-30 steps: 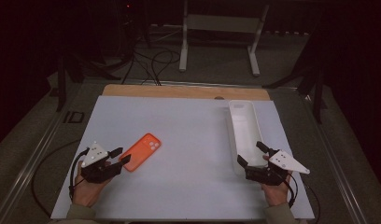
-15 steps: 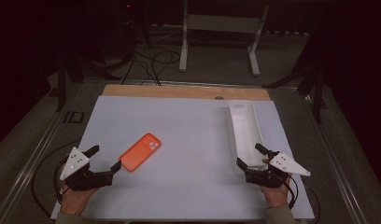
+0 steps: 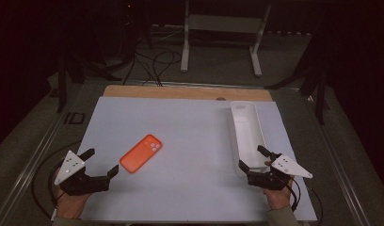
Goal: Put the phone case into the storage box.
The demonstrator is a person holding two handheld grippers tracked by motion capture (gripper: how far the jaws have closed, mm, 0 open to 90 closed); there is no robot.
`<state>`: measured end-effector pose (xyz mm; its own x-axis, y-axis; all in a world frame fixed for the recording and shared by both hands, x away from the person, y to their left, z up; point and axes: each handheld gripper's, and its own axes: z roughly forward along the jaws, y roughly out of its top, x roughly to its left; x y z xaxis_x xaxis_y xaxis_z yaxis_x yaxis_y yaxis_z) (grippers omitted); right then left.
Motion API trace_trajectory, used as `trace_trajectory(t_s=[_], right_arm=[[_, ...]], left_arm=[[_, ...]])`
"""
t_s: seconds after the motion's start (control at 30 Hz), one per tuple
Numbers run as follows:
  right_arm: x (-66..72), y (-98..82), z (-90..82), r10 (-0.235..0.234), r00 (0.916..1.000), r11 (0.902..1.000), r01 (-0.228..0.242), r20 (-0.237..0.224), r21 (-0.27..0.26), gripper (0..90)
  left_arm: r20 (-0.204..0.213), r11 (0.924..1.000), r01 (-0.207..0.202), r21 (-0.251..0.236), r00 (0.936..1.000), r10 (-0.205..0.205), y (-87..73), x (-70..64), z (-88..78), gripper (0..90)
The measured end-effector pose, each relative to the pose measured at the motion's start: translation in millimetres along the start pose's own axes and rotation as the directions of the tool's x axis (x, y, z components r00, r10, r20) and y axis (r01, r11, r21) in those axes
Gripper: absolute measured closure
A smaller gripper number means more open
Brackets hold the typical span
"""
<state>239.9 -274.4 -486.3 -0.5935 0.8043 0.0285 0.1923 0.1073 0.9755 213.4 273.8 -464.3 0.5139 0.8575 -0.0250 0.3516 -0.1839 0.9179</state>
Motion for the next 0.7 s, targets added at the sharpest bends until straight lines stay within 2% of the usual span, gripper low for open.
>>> trace_trajectory(t_s=[0.23, 0.37, 0.5, 0.7], right_arm=[[0.3, 0.5, 0.2, 0.005, 1.0000, 1.0000, -0.005, 0.001, -0.002, 9.1], [-0.5, 0.6, -0.6, 0.006, 1.0000, 1.0000, -0.006, 0.008, -0.004, 9.1], [-0.8, 1.1, -0.9, 0.009, 0.9999, 0.9999, -0.008, 0.013, -0.005, 9.1], [-1.8, 2.0, -1.8, 0.007, 0.9999, 0.9999, -0.007, 0.015, -0.007, 9.1]], left_arm=[[0.024, 0.9986, -0.013, 0.050, 0.9996, 0.012, 4.6, -1.5, 6.4, 0.3], [0.034, 0.9959, -0.034, 0.083, 0.9989, 0.031, 9.2, -3.0, 11.7, 0.3], [0.046, 0.9894, -0.061, 0.132, 0.9974, 0.055, 14.8, -3.1, 19.9, 0.2], [0.048, 0.9786, -0.073, 0.193, 0.9968, 0.065, 18.9, 0.0, 35.6, 0.2]])
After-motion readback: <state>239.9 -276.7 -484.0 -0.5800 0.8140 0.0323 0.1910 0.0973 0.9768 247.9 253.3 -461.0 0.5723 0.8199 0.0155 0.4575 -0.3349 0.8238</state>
